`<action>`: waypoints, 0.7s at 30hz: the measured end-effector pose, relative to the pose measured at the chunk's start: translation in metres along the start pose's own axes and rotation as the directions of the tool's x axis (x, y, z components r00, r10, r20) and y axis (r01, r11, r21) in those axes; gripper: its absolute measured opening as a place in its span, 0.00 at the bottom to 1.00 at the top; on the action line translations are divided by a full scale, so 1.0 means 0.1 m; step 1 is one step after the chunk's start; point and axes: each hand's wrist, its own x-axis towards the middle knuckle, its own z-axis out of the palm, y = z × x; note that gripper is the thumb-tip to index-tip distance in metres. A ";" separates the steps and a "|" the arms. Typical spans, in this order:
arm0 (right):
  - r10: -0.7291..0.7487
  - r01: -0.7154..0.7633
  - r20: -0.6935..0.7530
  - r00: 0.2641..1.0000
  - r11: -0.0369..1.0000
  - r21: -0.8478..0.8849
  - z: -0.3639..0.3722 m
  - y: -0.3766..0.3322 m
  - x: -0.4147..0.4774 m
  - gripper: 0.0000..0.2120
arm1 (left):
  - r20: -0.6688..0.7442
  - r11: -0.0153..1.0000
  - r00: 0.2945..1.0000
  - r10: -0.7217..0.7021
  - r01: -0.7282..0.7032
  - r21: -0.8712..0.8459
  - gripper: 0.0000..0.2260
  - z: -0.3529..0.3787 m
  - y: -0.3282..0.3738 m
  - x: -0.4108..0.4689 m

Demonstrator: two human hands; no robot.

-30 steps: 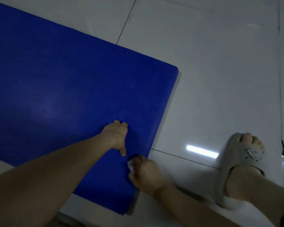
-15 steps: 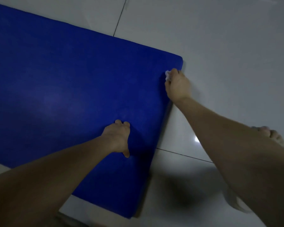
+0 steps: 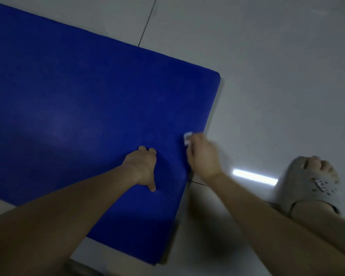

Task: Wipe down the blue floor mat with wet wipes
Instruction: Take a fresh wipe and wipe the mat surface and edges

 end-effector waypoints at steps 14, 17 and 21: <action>0.578 -0.576 -0.067 0.814 0.816 0.042 -0.47 0.66 2.16 0.11 | -0.031 1.000 0.999 -0.025 0.025 0.003 0.42 0.05 -0.02 0.07; 0.516 -0.506 -0.090 0.852 0.855 0.112 -0.31 0.45 1.62 0.08 | -0.034 1.000 0.999 -0.008 0.008 0.000 0.42 0.05 -0.03 0.05; 0.281 -0.269 -0.036 0.959 0.943 0.197 -0.13 0.09 0.59 0.12 | -0.027 1.000 1.000 -0.004 0.004 0.016 0.44 0.06 -0.02 0.04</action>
